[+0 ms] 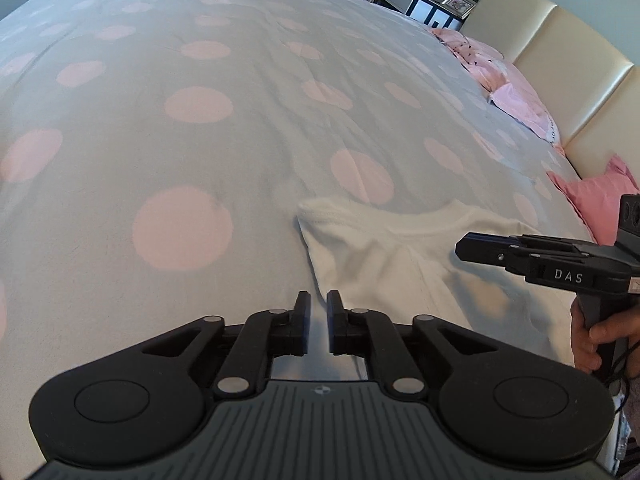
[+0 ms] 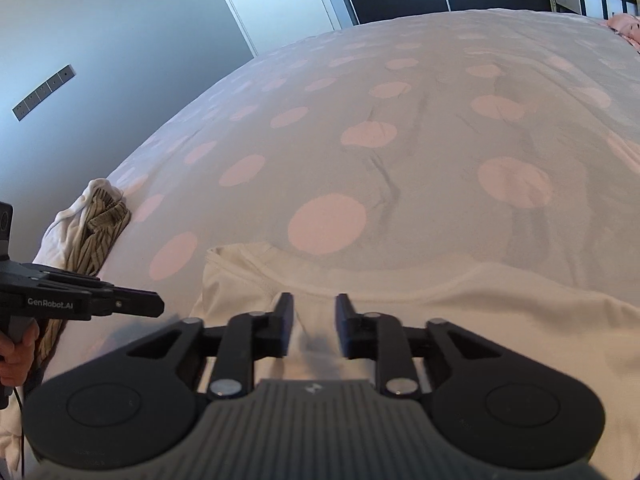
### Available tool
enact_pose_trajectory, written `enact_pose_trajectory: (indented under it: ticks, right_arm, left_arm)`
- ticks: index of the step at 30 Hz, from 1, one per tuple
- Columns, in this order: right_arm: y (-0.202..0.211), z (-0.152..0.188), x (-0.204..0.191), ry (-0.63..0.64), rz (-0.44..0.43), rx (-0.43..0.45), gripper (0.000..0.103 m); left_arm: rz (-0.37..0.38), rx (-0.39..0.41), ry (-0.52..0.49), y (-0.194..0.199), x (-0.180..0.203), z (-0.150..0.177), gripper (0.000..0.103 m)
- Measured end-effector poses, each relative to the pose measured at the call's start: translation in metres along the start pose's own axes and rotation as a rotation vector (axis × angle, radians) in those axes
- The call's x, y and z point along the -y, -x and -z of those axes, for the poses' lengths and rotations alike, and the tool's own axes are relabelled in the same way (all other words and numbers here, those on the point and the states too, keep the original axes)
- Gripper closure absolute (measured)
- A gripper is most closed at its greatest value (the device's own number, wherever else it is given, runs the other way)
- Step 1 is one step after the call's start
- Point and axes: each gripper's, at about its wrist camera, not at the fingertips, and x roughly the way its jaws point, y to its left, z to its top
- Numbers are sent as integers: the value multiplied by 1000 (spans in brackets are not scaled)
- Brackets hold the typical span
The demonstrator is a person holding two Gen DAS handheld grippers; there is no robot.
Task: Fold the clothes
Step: 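Release the collar and move both tools back toward the hem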
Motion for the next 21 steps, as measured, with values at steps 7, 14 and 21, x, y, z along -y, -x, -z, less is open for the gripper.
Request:
enact_pose_trajectory:
  ticks: [7, 14, 21]
  right_arm:
    - [50, 35, -14, 9, -19, -41, 72]
    - [103, 91, -44, 0, -52, -85, 72]
    - [151, 181, -85, 8, -55, -207, 72]
  left_arm:
    - [27, -66, 2, 29, 23, 59, 89]
    - [39, -109, 67, 70, 39, 142, 89]
    - [52, -144, 116, 108, 65, 221, 89]
